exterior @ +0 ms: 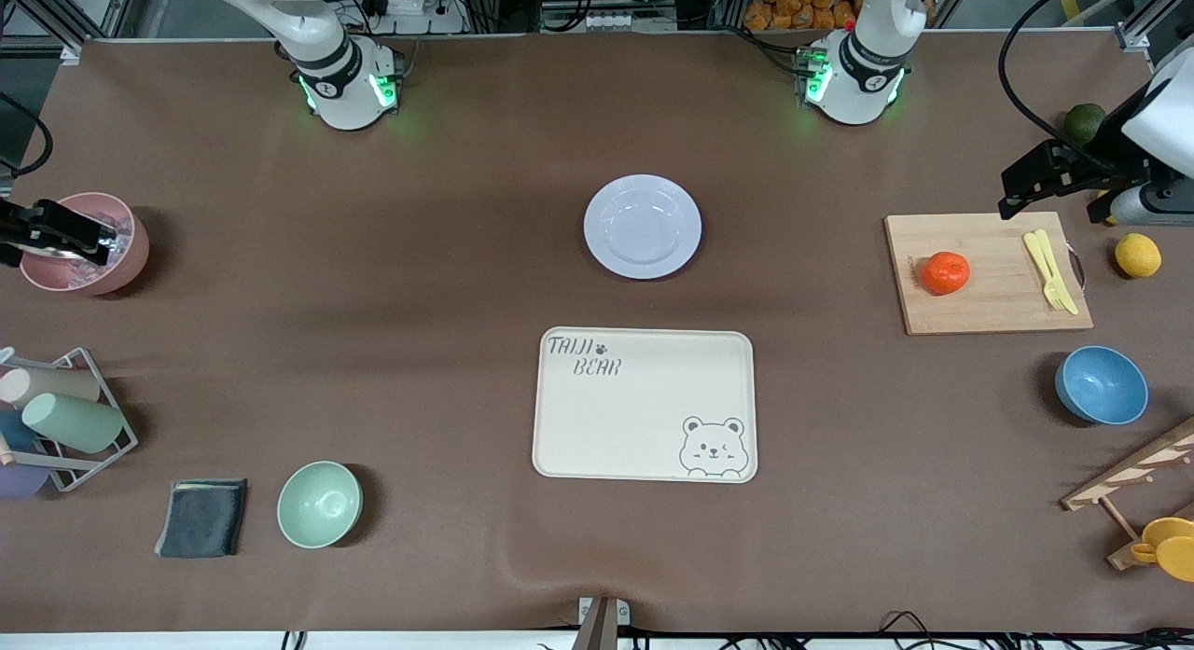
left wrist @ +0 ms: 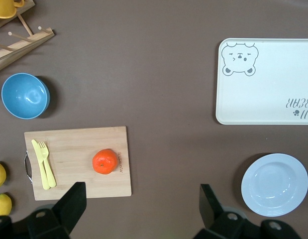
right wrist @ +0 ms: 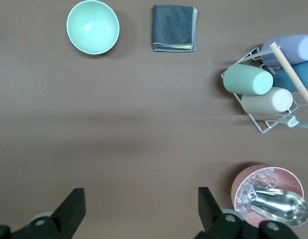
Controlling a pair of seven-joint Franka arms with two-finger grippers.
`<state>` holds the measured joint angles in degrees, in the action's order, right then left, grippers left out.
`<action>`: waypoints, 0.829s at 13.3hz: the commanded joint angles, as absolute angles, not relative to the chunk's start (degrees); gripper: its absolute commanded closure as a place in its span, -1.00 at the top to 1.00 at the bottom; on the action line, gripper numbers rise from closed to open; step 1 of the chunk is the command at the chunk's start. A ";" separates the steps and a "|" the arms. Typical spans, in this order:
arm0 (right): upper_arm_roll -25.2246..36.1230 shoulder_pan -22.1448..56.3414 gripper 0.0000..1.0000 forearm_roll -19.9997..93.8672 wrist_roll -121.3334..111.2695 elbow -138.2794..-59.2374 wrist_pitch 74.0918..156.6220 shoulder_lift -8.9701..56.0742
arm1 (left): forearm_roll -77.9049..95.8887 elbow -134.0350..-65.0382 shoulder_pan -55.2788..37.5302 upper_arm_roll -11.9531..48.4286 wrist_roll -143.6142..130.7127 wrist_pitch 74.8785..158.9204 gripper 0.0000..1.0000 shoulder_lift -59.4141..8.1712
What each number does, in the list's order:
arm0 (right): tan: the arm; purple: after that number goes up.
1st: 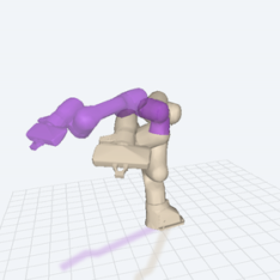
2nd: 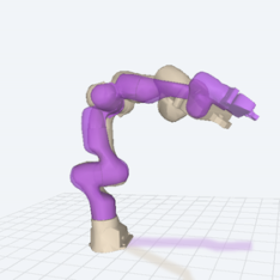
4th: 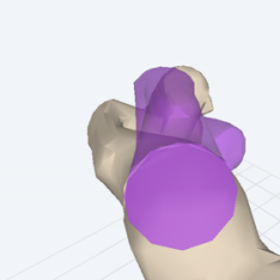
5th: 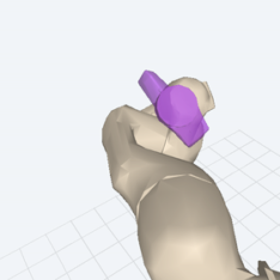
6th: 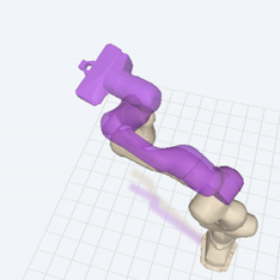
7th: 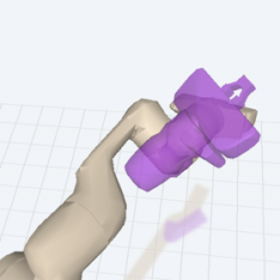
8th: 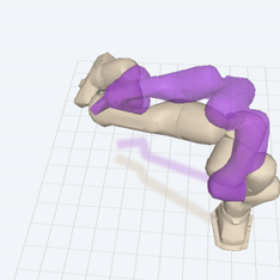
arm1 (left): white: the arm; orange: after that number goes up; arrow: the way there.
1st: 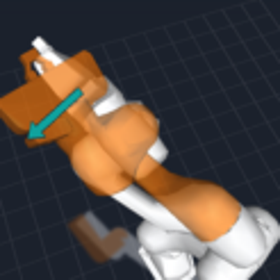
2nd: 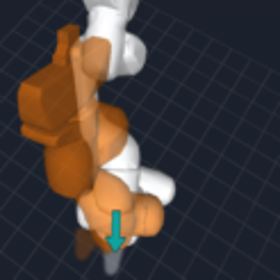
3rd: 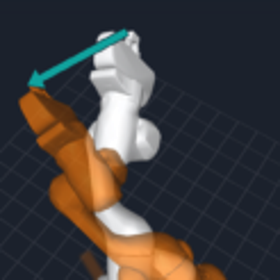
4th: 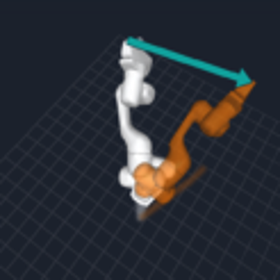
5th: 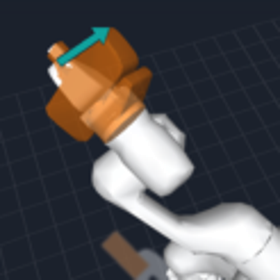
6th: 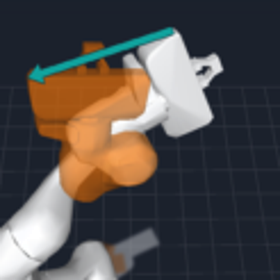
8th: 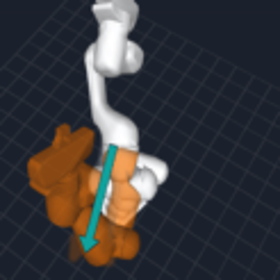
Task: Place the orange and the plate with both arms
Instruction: 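Move the left gripper toward the orange on the wooden board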
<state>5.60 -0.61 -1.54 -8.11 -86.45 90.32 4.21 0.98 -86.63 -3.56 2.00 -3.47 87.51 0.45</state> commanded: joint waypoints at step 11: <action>5.54 -1.41 1.00 0.88 -7.73 -85.08 89.12 4.75 | -0.88 -91.12 -3.60 2.29 -3.87 83.59 1.00 0.17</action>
